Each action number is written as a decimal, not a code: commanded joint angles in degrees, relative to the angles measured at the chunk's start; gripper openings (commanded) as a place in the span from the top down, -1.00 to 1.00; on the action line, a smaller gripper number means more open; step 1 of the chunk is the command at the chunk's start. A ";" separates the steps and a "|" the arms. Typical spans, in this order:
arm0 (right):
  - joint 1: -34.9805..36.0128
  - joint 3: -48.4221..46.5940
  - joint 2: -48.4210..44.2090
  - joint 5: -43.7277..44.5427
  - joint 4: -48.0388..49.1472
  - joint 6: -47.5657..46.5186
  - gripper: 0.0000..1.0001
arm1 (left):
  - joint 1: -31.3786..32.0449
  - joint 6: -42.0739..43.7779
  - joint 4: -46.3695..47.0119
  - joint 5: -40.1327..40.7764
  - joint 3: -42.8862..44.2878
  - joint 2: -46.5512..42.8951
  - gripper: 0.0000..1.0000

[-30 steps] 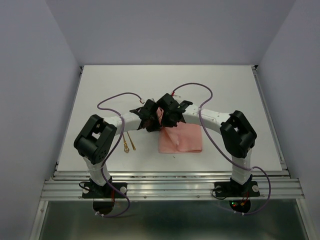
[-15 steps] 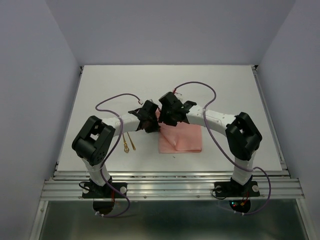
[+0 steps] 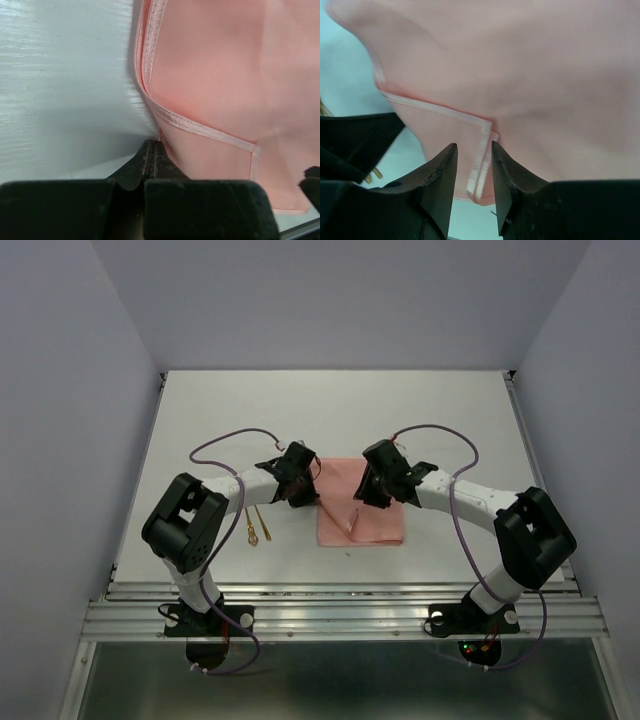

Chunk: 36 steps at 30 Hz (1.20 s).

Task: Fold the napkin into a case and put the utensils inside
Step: Fold the rectangle-folded napkin at the center of the board, then smooth out the square-folded napkin at the center of the board.

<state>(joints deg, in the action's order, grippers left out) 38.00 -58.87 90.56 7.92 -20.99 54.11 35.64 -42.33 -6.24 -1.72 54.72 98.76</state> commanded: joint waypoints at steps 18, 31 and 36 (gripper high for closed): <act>3.13 1.22 7.34 -11.34 8.85 -2.95 0.53 | 0.40 0.49 -3.95 2.68 -1.46 -2.25 1.00; 4.45 2.79 5.59 -20.40 16.33 -10.42 0.53 | 0.31 -0.04 -20.29 9.17 1.26 -19.29 1.00; 4.45 3.94 3.49 -23.82 19.40 -12.70 0.54 | -0.48 1.10 -23.47 13.32 4.25 -24.14 1.00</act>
<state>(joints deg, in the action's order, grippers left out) 42.09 -55.33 97.47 -11.75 -6.79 44.56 35.55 -42.44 -25.04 6.33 55.66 77.14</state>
